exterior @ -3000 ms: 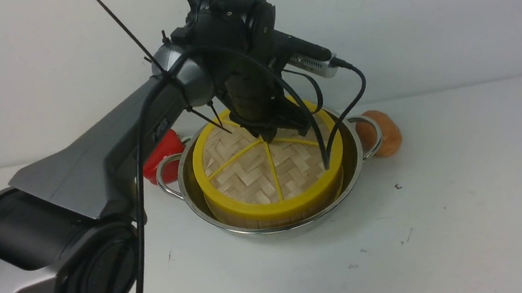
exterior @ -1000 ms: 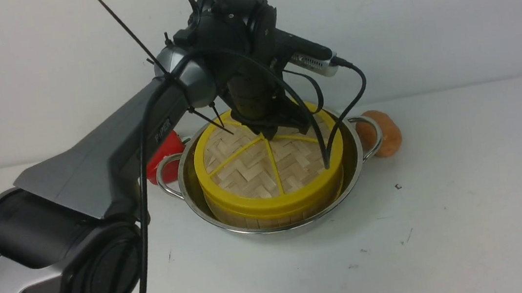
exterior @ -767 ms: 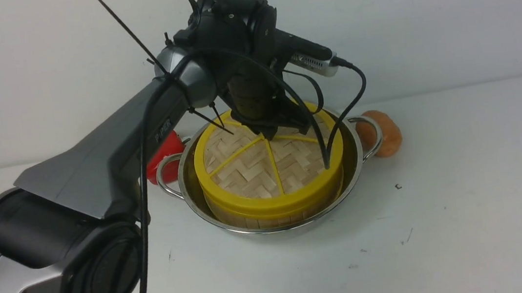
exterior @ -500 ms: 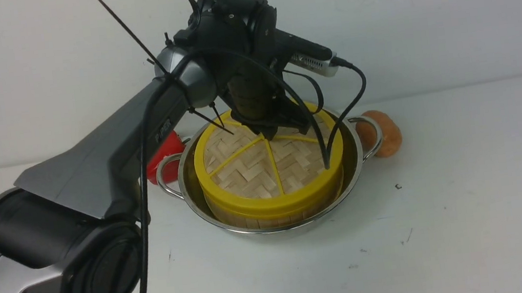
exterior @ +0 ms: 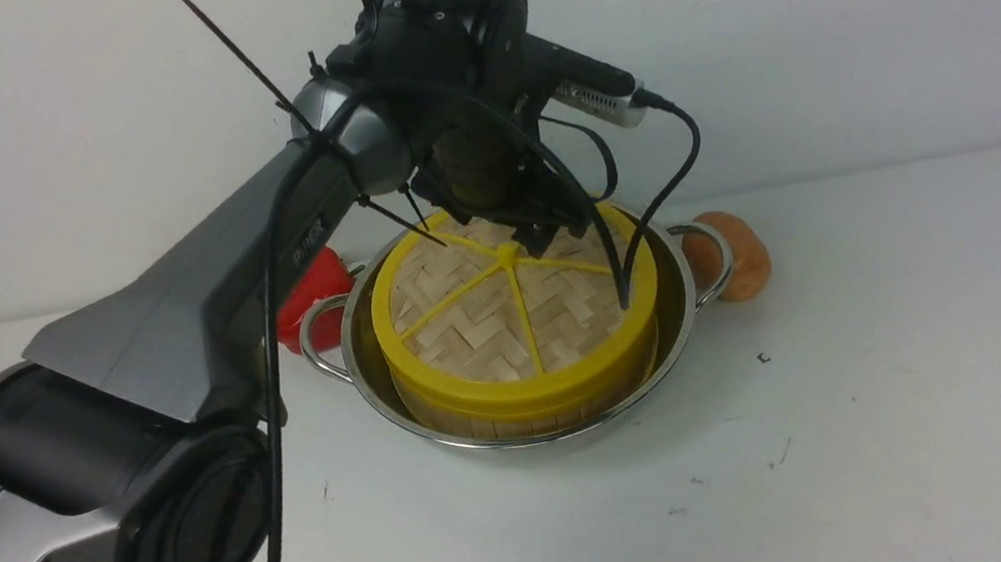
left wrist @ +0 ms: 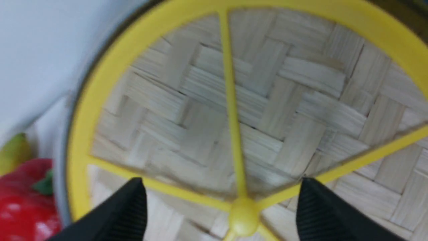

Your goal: Place the steamer in the pot on the white table, and put the lid on the steamer.

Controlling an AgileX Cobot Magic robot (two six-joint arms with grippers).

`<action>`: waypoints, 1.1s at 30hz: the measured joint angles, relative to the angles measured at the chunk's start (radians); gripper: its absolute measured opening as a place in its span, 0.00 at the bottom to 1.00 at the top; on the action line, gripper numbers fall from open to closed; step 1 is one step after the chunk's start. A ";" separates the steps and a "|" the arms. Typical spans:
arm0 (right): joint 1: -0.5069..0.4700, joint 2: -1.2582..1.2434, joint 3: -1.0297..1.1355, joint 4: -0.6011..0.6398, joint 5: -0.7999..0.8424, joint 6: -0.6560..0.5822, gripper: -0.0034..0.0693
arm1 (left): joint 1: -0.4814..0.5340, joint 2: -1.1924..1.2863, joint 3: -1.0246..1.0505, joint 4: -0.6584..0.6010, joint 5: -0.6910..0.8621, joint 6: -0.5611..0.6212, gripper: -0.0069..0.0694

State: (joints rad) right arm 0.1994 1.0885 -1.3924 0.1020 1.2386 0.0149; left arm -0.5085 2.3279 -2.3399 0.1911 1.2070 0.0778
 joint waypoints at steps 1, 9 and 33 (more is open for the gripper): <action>0.000 0.000 0.000 0.000 0.000 -0.005 0.79 | 0.000 -0.020 -0.013 0.014 0.004 0.000 0.83; 0.000 -0.022 0.000 -0.069 0.000 -0.123 0.72 | 0.025 -0.311 -0.024 0.135 0.005 -0.004 0.33; 0.000 -0.656 0.859 -0.223 -0.706 -0.033 0.04 | 0.188 -1.650 1.721 -0.034 -0.722 -0.043 0.06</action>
State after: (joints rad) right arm 0.1994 0.4322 -0.5330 -0.1208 0.5328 -0.0183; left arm -0.3201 0.6782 -0.6186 0.1567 0.4854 0.0348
